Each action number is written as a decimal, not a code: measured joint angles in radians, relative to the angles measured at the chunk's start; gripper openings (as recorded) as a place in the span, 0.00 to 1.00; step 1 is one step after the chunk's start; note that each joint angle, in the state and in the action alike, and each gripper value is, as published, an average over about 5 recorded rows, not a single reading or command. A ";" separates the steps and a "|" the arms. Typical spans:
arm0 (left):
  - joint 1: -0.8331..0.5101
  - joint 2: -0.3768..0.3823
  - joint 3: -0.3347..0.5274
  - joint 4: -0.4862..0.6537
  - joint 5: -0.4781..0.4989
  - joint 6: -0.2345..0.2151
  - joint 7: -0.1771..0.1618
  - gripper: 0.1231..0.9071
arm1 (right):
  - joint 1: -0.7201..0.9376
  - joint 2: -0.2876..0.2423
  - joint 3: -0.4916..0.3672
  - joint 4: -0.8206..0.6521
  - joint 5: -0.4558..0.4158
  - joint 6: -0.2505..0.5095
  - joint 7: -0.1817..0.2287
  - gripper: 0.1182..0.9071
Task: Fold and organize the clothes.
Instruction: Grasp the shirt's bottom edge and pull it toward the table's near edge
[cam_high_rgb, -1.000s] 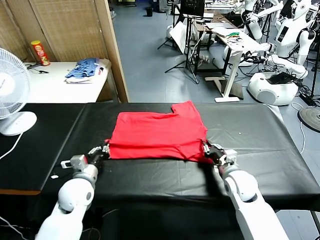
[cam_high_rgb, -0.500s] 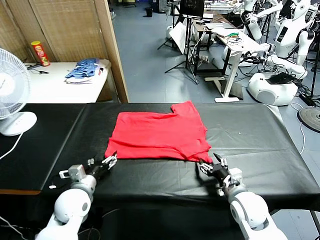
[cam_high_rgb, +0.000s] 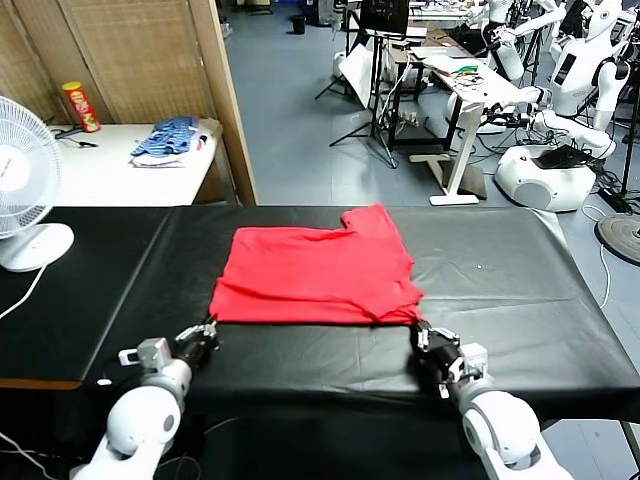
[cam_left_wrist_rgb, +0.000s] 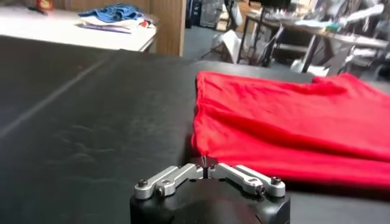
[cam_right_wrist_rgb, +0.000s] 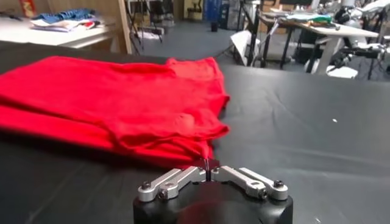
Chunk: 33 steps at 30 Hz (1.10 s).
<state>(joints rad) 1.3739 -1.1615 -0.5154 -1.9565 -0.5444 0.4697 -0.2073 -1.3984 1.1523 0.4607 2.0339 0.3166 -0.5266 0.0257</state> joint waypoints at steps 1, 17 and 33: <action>0.015 0.004 -0.002 -0.014 0.004 0.003 -0.001 0.00 | -0.016 -0.001 0.004 0.012 -0.001 -0.002 0.000 0.00; 0.249 0.024 -0.049 -0.207 0.029 0.028 -0.010 0.03 | -0.239 0.004 0.066 0.154 0.004 -0.017 -0.010 0.38; 0.274 0.072 -0.099 -0.373 -0.128 0.129 -0.101 0.85 | -0.121 -0.074 0.119 0.224 0.172 -0.017 0.048 0.86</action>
<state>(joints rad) 1.6480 -1.0897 -0.6146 -2.3295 -0.6725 0.5986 -0.3082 -1.5196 1.0783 0.5796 2.2581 0.4888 -0.5441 0.0738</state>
